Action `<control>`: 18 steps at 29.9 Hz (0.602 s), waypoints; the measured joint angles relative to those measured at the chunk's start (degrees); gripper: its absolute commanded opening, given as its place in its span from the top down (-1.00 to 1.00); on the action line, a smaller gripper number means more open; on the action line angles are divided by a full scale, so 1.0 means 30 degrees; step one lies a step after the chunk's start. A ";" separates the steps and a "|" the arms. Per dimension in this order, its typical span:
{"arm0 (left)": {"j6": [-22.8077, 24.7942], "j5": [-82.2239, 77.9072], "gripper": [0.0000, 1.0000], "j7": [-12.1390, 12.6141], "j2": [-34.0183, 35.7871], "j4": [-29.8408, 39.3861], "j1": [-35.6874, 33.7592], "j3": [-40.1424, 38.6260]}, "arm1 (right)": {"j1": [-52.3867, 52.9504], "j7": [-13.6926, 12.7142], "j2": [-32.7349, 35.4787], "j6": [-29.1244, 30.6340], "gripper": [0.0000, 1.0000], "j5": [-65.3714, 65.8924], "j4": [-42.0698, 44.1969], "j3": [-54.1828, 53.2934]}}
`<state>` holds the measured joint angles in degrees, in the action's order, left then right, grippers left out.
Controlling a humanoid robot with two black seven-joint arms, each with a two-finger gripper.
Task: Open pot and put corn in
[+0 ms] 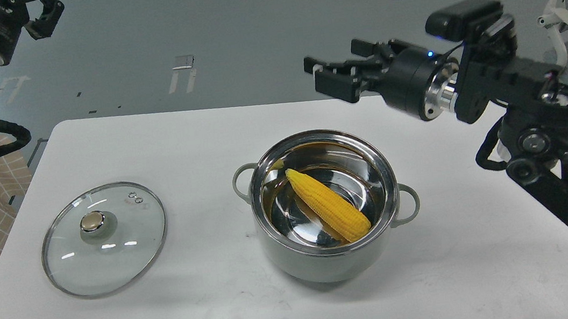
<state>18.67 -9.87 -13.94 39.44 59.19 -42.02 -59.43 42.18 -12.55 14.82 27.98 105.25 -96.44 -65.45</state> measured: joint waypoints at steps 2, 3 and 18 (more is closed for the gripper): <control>0.0145 0.0003 -0.95 -0.0002 -0.0079 -0.0119 0.0064 -0.0122 | 0.0481 0.0095 -0.0565 0.0002 -0.95 -0.1366 0.0561 -0.1887; 0.0168 0.0012 -0.95 -0.0001 -0.0111 -0.0171 0.0088 -0.0148 | 0.0685 0.0126 -0.0760 0.0002 -0.97 -0.2057 0.0825 -0.2728; 0.0333 0.0082 -0.95 0.0192 -0.0540 -0.0281 0.0108 -0.0275 | 0.0943 0.0173 -0.1600 -0.0100 -1.00 -1.3511 0.8708 -0.9700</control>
<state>19.67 -9.62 -13.36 37.82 58.34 -41.70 -60.26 45.01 -12.04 10.02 27.67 64.72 -70.31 -94.56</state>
